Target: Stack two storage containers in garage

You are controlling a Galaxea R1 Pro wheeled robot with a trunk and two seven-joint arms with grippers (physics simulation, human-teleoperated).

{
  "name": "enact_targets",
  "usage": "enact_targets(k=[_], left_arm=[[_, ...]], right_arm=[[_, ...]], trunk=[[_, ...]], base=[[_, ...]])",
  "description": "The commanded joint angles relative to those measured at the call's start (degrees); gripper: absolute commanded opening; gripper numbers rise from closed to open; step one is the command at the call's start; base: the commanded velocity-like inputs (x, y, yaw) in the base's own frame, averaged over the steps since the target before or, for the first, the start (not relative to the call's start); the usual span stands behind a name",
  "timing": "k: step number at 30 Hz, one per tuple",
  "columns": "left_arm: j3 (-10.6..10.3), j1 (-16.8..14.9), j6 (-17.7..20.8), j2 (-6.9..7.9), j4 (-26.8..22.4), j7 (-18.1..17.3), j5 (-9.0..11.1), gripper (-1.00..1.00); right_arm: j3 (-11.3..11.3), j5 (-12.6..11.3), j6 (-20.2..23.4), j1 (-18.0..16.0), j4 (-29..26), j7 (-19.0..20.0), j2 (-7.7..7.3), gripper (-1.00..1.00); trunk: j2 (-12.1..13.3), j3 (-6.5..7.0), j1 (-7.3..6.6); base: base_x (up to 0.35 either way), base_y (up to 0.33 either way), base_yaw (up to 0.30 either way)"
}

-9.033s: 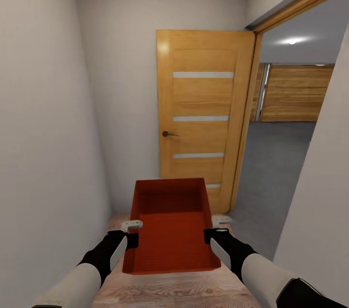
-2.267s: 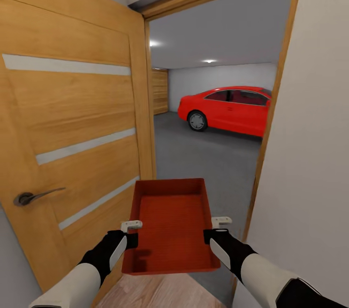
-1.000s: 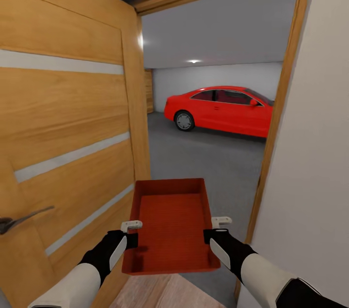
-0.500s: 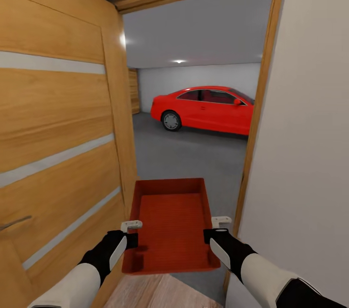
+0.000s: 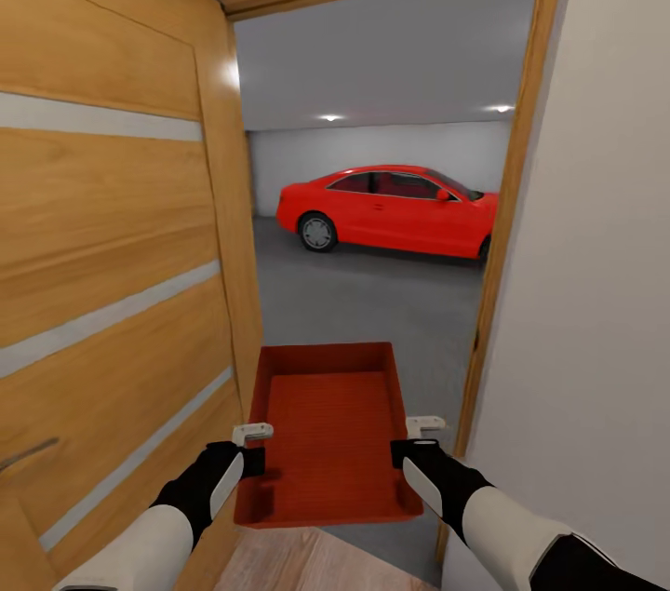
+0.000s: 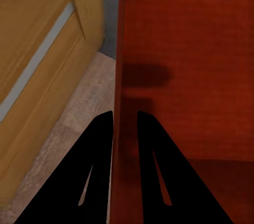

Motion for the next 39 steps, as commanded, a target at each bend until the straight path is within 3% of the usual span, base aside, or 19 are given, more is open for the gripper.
enact_targets(k=[1, 12, 33, 39], left_arm=[[-0.41, 0.06, 0.47, 1.45, -0.11, 1.13, -1.43, -1.00], [-0.44, 0.06, 0.35, 1.46, -0.12, 1.13, -1.44, -1.00], [-0.44, 0.06, 0.01, 1.45, -0.20, 1.21, -1.44, -1.00], [-0.42, 0.06, 0.43, 1.45, -0.16, 1.13, -1.44, -1.00]], right_arm=[[-0.64, -0.21, 0.31, -0.10, -0.13, -0.47, -0.05, -1.00], [-0.61, -0.21, 0.26, -0.10, -0.13, -0.47, -0.05, -1.00], [-0.64, -0.21, 0.26, -0.10, -0.13, -0.47, -0.05, -1.00], [-0.63, -0.21, 0.26, -0.10, -0.13, -0.47, -0.05, -1.00]], trunk=[[-0.05, -0.02, 0.03], [-0.05, -0.02, 0.03], [-0.05, -0.02, 0.03], [-0.05, -0.02, 0.03]], base=[[0.094, 0.312, -0.001], [0.084, 0.280, -0.050], [0.002, 0.008, -0.244], [0.020, 0.086, -0.067]])
